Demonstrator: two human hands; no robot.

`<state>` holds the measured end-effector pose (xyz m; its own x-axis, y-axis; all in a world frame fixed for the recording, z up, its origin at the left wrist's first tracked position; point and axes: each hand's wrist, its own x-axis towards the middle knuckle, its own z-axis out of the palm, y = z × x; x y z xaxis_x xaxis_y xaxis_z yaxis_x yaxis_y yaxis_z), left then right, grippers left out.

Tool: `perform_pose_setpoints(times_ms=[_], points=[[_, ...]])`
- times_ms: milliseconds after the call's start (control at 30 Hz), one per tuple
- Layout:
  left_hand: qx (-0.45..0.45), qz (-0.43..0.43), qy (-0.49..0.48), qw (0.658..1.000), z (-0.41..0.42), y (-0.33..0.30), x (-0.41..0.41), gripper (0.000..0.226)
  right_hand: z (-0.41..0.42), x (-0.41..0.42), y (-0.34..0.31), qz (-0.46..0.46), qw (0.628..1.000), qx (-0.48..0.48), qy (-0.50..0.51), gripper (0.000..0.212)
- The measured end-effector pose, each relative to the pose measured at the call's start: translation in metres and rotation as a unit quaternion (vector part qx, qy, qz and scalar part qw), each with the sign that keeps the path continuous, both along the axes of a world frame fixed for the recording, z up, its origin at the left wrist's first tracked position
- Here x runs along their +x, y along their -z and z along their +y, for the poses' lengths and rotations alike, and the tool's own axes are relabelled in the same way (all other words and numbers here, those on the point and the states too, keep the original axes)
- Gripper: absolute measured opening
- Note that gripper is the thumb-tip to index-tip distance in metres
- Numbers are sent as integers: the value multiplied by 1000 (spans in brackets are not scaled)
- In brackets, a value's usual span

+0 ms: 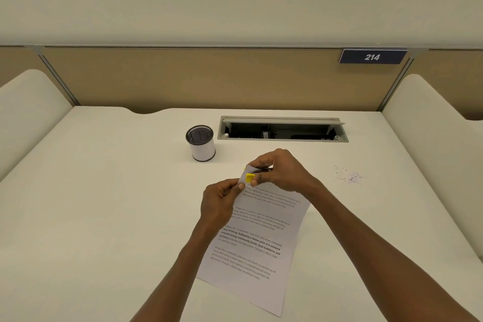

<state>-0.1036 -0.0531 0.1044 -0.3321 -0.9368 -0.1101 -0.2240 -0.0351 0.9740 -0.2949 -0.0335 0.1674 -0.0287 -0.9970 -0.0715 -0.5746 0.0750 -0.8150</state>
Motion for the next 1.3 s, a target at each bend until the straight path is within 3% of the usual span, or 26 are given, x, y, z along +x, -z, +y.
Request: perform_pose_setpoints(times_ms=[567,1000,1100,1200,1300], points=[[11,7,1,1000,2,-7,1,16,-2,6,4,19,999,-48,15,30],[30,-8,3,1000,-2,-1,11,15,-10,-15,9,-2,1000,19,-25,47],[31,-9,-8,999,-6,3,17,15,-18,-27,12,-21,999,11,36,39],[38,8,-4,999,-10,7,25,16,-32,-44,24,-11,988,12,152,18],[50,15,2,999,-16,13,33,19,-46,-65,42,28,961,58,271,26]])
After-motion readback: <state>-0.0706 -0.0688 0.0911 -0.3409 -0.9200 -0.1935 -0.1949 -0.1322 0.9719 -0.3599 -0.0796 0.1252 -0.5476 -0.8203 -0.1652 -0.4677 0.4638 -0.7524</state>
